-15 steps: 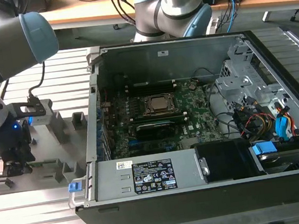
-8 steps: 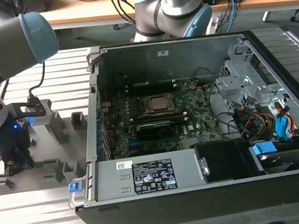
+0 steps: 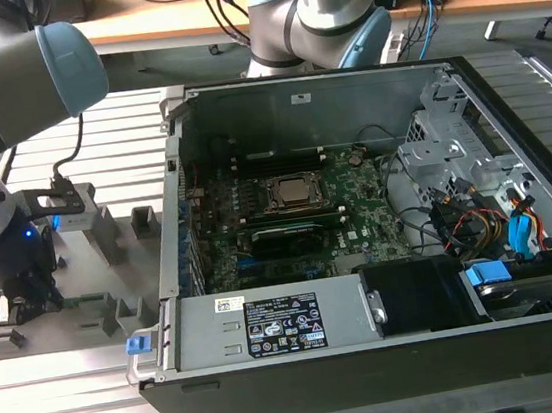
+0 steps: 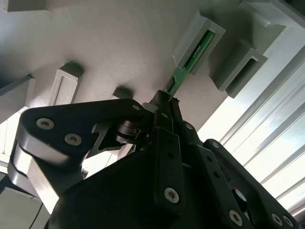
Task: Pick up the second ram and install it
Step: 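Pick up the second ram and move it above second insertion slot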
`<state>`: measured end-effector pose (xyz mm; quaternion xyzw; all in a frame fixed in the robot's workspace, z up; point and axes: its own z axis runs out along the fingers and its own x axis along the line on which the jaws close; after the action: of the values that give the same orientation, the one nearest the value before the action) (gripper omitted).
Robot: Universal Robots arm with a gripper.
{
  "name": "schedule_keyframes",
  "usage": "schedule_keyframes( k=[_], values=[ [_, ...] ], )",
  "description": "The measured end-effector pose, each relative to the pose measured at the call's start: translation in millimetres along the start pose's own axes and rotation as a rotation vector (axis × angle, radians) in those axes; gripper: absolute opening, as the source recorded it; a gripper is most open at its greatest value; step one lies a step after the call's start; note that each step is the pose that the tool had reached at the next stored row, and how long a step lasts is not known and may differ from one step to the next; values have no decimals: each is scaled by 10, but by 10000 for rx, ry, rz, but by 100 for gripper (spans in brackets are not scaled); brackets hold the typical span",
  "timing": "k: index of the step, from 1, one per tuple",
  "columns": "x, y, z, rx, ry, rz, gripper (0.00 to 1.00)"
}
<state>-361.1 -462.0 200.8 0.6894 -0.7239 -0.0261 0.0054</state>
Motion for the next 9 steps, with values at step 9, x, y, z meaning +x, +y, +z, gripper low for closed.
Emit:
schedule_keyframes(
  k=[9],
  values=[
    [-2, 4, -82, 0, 0, 3, 14]
  ],
)
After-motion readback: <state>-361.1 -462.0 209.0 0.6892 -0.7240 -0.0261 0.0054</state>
